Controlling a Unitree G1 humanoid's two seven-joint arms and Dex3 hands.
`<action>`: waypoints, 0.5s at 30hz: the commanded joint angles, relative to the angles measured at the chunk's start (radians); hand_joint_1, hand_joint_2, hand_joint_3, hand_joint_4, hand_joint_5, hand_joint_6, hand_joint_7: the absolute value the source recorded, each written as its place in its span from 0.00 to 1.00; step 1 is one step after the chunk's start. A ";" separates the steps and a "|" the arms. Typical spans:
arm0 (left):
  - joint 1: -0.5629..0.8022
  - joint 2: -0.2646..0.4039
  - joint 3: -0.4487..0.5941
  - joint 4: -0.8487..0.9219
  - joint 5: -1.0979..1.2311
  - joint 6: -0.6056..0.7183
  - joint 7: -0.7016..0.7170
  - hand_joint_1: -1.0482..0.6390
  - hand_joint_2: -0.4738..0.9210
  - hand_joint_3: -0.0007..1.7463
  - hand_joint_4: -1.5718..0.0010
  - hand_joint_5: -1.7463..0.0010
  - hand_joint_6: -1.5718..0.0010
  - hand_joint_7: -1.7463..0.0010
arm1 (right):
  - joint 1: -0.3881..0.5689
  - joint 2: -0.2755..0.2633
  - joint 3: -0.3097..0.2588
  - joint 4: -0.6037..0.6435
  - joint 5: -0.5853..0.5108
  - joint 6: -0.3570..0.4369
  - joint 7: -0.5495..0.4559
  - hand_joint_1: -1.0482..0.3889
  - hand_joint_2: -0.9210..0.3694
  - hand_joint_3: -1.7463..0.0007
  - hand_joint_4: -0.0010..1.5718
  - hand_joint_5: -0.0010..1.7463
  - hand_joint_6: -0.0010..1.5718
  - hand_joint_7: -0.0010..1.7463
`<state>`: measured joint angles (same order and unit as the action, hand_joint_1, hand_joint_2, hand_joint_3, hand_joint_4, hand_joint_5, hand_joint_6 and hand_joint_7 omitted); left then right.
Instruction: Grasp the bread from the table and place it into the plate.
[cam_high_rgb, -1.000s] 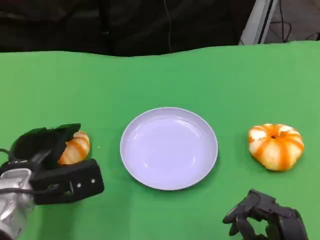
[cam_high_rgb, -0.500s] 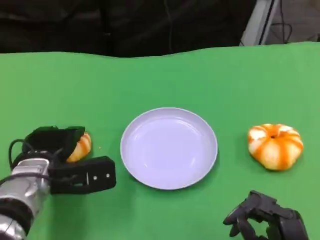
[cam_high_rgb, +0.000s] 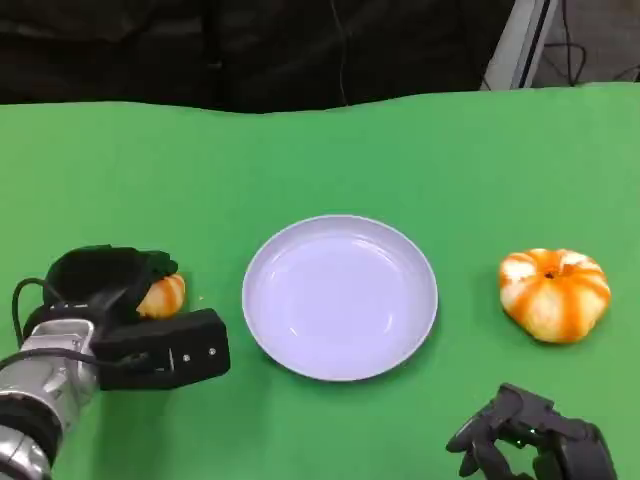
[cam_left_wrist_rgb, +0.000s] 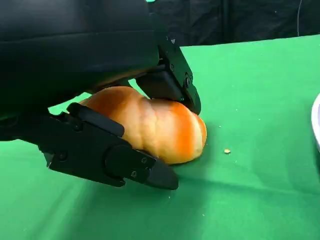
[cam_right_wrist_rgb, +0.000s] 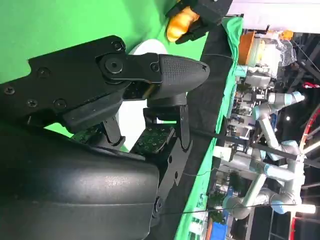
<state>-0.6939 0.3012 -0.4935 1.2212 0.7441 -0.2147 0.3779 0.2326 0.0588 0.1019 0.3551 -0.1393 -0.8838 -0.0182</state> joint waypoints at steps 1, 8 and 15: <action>0.017 -0.003 -0.018 0.018 -0.005 -0.017 -0.012 0.49 0.99 0.00 0.45 0.38 0.25 0.97 | 0.009 -0.010 -0.004 -0.014 0.006 0.003 -0.004 0.24 0.00 0.75 0.53 0.90 0.57 0.69; 0.014 0.007 -0.031 0.003 0.003 -0.041 0.046 0.49 0.99 0.00 0.45 0.38 0.24 0.98 | 0.005 -0.010 -0.004 -0.010 0.007 0.002 -0.004 0.24 0.00 0.75 0.53 0.90 0.57 0.69; -0.001 0.101 -0.122 -0.154 0.164 -0.055 0.308 0.49 0.91 0.18 0.47 0.00 0.57 0.09 | -0.011 -0.011 -0.005 0.012 0.018 -0.006 0.001 0.25 0.00 0.75 0.53 0.89 0.57 0.69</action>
<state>-0.6966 0.3798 -0.6061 1.0739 0.8952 -0.2699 0.6641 0.2188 0.0590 0.1019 0.3633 -0.1385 -0.8818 -0.0179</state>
